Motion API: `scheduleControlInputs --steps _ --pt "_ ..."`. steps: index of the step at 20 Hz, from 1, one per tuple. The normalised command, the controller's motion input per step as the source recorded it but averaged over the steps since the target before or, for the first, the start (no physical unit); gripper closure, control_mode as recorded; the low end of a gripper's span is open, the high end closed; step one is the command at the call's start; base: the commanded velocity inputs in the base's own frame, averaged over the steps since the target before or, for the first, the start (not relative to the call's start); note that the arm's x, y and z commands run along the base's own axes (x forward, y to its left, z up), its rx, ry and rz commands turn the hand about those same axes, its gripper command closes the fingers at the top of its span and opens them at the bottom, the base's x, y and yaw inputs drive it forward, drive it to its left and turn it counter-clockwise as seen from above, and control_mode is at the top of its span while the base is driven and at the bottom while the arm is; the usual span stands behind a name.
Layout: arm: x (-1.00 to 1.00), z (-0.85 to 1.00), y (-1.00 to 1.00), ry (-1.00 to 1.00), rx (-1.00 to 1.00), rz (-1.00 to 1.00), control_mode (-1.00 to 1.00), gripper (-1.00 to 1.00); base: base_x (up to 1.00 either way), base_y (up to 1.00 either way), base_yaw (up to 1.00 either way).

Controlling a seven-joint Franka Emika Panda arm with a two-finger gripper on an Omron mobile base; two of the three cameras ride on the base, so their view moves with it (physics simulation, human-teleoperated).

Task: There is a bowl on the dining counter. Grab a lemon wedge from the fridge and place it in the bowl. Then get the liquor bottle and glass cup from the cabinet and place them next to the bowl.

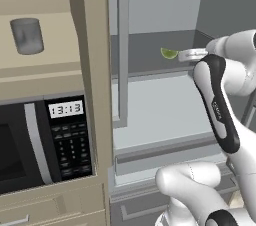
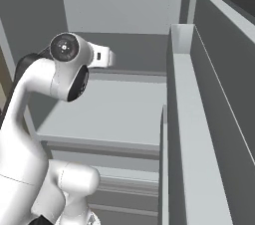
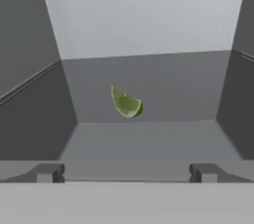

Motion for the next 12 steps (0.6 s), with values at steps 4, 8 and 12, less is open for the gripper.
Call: scheduleControlInputs --steps 4,8,12 --pt "0.18 0.0 -0.07 0.0 0.0 0.01 -1.0 -1.0 0.0 0.0 0.0" --pt "0.19 0.0 -0.08 0.02 0.0 0.0 -1.0 -1.0 0.0 0.0 0.0" --pt "0.25 0.0 -0.01 0.05 -0.01 0.0 -1.0 -1.0 0.0 0.0 0.0"
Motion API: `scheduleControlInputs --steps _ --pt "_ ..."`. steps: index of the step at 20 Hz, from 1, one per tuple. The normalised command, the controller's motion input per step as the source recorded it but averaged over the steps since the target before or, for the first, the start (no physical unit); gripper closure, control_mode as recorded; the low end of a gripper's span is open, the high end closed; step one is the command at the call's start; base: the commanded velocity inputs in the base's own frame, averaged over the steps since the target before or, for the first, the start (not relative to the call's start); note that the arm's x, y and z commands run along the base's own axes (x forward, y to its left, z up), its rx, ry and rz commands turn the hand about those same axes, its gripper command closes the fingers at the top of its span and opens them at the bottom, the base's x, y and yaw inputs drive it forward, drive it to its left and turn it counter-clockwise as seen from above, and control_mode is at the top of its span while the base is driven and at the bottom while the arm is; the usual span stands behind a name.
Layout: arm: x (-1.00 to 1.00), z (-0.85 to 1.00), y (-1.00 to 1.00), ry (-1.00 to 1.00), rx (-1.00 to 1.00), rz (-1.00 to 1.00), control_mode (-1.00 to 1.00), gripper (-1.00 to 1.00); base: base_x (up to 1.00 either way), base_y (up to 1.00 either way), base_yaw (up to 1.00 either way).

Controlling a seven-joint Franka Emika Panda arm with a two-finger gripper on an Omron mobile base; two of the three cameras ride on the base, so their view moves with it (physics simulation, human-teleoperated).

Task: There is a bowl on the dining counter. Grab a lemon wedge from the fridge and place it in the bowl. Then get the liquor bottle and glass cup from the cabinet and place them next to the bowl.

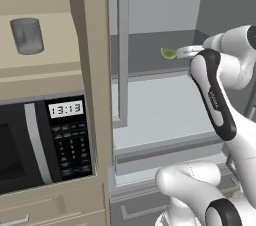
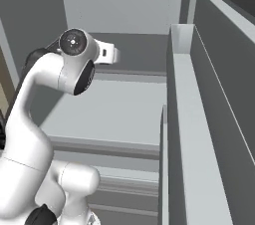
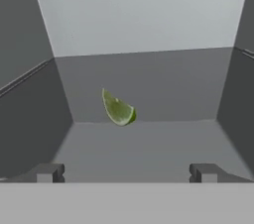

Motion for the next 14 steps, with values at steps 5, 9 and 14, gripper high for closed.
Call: scheduleControlInputs --steps 5,9,14 --pt "0.34 0.0 0.0 0.08 -0.03 0.0 -1.0 -1.0 0.0 0.0 0.0" --pt "0.38 -0.01 0.0 0.09 0.0 0.08 -1.0 -1.0 0.0 0.0 0.0" --pt "0.28 -0.06 0.0 0.06 0.0 0.14 -1.0 -1.0 0.0 0.0 0.0"
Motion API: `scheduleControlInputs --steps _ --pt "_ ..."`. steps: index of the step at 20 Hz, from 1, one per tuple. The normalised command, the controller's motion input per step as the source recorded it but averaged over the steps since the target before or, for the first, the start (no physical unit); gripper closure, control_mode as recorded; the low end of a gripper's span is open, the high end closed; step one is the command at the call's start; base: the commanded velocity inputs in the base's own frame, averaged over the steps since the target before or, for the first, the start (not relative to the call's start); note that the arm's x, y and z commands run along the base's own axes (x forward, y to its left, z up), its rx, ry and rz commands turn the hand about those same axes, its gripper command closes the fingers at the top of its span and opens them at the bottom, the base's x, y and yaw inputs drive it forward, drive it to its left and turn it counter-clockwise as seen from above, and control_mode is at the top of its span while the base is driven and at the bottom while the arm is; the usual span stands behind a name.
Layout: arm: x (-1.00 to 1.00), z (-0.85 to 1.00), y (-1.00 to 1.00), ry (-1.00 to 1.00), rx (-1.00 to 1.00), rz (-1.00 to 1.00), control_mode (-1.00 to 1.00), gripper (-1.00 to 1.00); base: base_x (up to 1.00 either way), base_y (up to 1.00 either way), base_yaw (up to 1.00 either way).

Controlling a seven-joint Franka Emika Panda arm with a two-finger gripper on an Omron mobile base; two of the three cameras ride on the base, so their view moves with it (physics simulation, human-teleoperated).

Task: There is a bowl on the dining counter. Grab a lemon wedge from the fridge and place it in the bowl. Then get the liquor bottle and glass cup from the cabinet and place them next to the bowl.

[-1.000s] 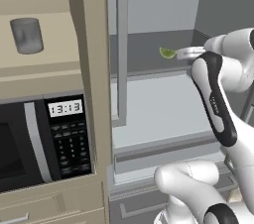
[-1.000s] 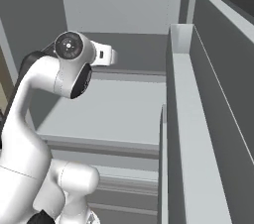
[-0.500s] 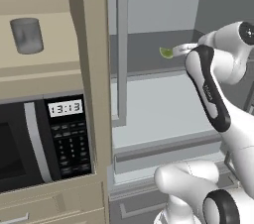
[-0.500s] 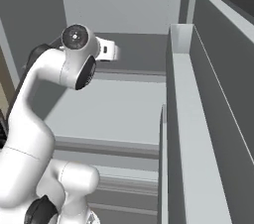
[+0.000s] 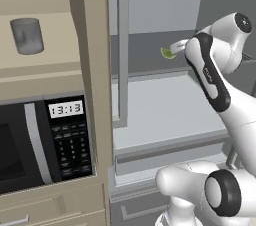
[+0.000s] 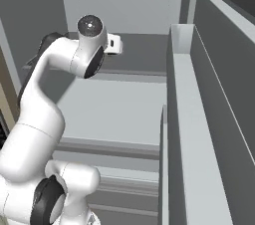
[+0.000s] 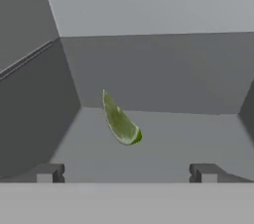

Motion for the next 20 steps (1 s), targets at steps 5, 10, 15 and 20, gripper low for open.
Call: scheduleControlInputs --steps 5,10,15,20 --pt "0.19 -0.01 0.0 0.0 0.0 0.16 -1.0 -1.0 0.0 0.0 0.0" --pt "0.13 -0.05 -0.01 0.0 0.0 0.12 -1.0 -1.0 0.0 0.0 0.0" --pt "0.15 -0.03 0.0 0.04 0.0 0.0 -1.0 -1.0 0.0 0.0 0.0" --pt "0.17 -0.11 0.0 0.09 0.0 0.03 -1.0 -1.0 0.0 0.0 0.0"
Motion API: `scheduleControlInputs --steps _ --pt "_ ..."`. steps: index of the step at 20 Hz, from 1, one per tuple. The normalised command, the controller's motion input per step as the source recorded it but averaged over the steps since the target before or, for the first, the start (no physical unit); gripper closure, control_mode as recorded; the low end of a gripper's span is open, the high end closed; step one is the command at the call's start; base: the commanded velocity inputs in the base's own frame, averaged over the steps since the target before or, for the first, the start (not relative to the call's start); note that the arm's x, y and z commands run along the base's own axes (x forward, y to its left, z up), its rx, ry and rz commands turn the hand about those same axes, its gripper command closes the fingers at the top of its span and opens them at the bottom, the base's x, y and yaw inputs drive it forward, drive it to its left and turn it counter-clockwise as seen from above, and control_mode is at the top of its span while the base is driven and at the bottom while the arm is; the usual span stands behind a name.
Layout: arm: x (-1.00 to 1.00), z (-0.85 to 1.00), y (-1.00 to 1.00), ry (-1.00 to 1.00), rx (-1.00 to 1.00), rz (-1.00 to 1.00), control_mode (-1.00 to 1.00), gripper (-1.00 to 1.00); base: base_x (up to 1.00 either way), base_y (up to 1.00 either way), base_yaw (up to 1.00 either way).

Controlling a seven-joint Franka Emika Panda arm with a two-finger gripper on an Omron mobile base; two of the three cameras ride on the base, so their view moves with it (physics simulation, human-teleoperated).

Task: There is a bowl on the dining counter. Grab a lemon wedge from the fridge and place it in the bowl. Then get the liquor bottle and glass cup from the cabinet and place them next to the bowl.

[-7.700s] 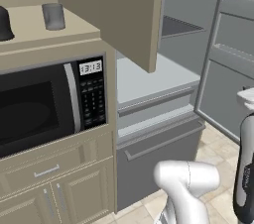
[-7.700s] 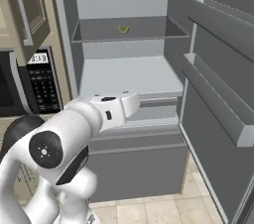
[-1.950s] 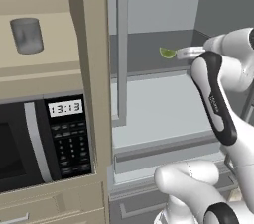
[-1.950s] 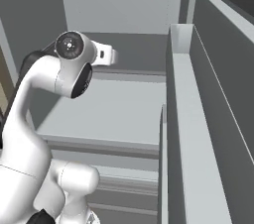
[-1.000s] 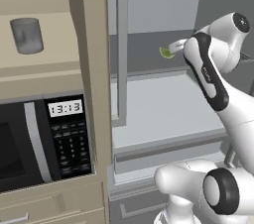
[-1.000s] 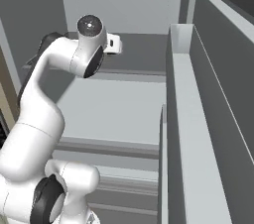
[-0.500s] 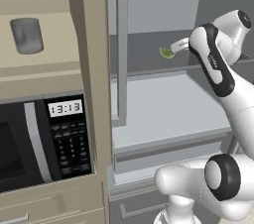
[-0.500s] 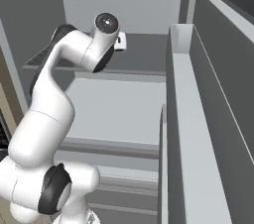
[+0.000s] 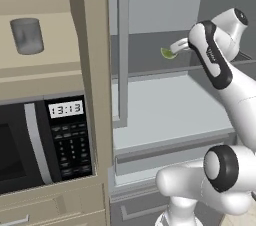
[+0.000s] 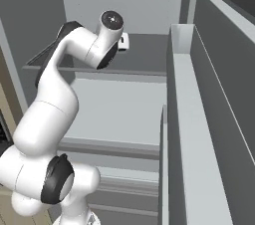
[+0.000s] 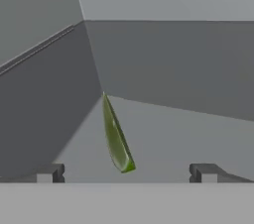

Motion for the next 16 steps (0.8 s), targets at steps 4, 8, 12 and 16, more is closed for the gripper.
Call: scheduleControlInputs --steps 4,8,12,16 --pt "0.14 -0.19 0.03 0.06 0.0 0.05 -1.0 -1.0 0.0 0.0 0.0" --pt "0.03 -0.23 0.11 0.02 -0.02 0.04 -1.0 -1.0 0.0 0.0 0.0" --pt "0.0 -0.18 0.14 0.03 -0.03 0.0 -1.0 -1.0 0.0 0.0 0.0" --pt "0.0 -0.14 0.14 0.03 -0.02 0.0 -1.0 -1.0 0.0 0.0 0.0"
